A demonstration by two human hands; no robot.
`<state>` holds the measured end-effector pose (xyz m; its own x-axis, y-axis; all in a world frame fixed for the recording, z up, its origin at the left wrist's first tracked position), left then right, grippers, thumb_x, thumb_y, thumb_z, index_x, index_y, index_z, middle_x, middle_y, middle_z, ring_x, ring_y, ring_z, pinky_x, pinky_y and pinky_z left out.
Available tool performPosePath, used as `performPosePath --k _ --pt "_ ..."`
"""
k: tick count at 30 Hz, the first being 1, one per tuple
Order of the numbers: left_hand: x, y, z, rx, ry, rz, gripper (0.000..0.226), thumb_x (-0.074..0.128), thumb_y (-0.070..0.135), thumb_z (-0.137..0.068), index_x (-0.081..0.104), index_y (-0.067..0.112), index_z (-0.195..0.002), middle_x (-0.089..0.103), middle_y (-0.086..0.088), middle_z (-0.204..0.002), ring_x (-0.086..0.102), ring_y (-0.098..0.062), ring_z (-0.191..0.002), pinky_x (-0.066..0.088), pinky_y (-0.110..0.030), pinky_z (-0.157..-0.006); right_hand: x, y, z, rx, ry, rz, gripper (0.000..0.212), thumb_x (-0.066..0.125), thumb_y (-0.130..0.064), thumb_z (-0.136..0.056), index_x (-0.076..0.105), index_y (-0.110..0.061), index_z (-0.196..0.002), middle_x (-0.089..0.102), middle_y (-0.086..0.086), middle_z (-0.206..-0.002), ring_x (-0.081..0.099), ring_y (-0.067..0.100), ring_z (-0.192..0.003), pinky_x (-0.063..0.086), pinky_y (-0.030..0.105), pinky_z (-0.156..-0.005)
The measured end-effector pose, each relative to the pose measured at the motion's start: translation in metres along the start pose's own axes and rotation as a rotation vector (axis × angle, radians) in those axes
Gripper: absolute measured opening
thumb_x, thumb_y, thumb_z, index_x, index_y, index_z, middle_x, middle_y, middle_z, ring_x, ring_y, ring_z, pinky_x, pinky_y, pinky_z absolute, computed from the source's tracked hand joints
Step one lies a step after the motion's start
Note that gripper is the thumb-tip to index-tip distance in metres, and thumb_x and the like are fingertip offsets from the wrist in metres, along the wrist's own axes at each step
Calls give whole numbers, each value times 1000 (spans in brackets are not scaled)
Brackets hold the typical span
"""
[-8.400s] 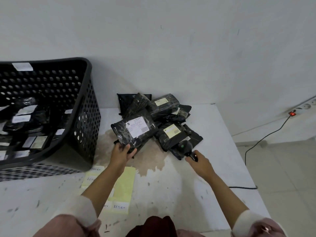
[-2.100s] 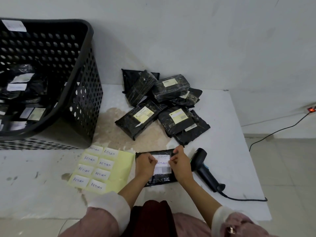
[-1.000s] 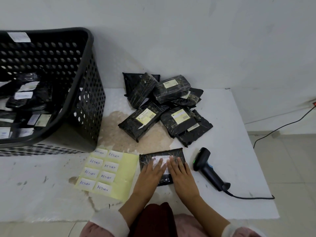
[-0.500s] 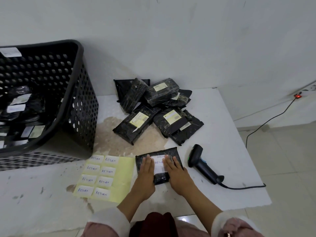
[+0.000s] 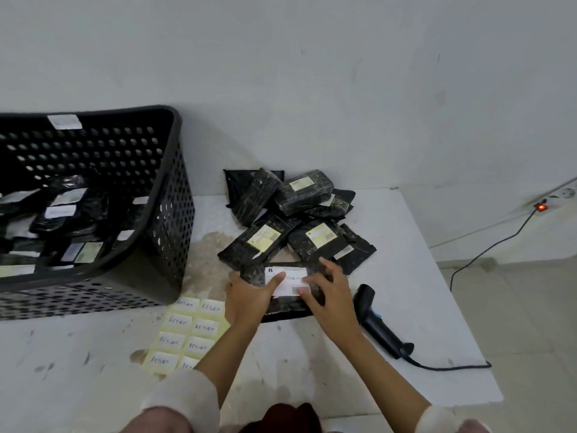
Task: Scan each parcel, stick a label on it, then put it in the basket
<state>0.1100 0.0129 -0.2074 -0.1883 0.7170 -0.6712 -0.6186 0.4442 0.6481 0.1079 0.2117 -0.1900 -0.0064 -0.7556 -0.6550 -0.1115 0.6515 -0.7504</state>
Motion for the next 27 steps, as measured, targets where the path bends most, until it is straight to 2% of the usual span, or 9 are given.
performPosePath --k 3,6,8,11,16,19,22,25,27 --pt "-17 15 -1 106 63 149 98 77 67 -54 38 16 -128 62 -7 -118 61 -28 -104 52 -37 -82 -19 -16 -14 115 127 -140 68 71 -62 -70 43 -36 -126 26 -11 -145 36 8 -130 42 28 -97" --pt "-28 35 7 242 56 252 87 76 67 -55 42 21 -120 65 0 -109 63 -21 -97 49 -30 -78 -33 -30 -29 192 112 -110 97 67 -77 -61 22 -43 -140 43 -10 -142 49 13 -124 47 32 -90" --pt "-39 43 10 281 67 316 83 75 66 -56 44 22 -119 65 2 -108 64 -20 -98 51 -29 -81 -42 -40 -39 147 108 -123 93 66 -77 -61 26 -42 -138 56 -9 -130 57 15 -115 51 34 -90" --pt "-64 61 13 363 112 346 70 71 68 -56 44 26 -105 64 11 -93 65 -15 -87 49 -25 -67 -57 -64 -52 32 194 -185 63 69 -61 -74 39 -42 -125 64 -16 -104 64 7 -94 53 26 -78" --pt "-107 101 6 390 111 306 86 68 76 -52 41 24 -115 65 4 -101 64 -18 -86 58 -39 -75 -76 -115 -68 -122 348 -168 35 56 -49 -91 42 -39 -121 63 -16 -93 62 3 -80 52 28 -71" --pt "-144 118 2 438 204 286 87 64 82 -48 47 29 -114 67 6 -102 66 -18 -91 55 -31 -75 -78 -143 -74 -162 398 -176 27 46 -51 -95 42 -39 -119 62 -17 -87 61 1 -79 51 29 -69" --pt "-178 127 -3 499 300 235 102 59 85 -53 43 23 -133 65 3 -119 61 -22 -111 43 -27 -81 -68 -172 -78 -157 426 -234 32 45 -54 -94 40 -39 -121 61 -17 -92 62 6 -83 54 36 -74" --pt "-216 122 -17 526 315 216 109 54 88 -56 36 22 -140 63 0 -125 58 -22 -116 48 -32 -87 -46 -206 -81 -108 428 -210 59 59 -67 -77 35 -41 -124 60 -19 -94 62 5 -84 54 31 -72" --pt "-240 117 -28 532 322 205 110 51 89 -57 37 19 -141 65 -2 -121 61 -22 -111 51 -31 -86 -31 -228 -84 -100 422 -189 72 65 -72 -68 33 -42 -125 61 -16 -97 61 8 -85 52 29 -72"
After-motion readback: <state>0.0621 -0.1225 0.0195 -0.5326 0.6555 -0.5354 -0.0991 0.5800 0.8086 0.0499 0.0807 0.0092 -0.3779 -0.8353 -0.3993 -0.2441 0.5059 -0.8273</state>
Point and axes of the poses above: each hand's wrist, its own z-axis away from the middle knuckle, its own x-axis out of the palm, y = z × x, the point moved 7 cm from there along -z, towards the middle knuckle
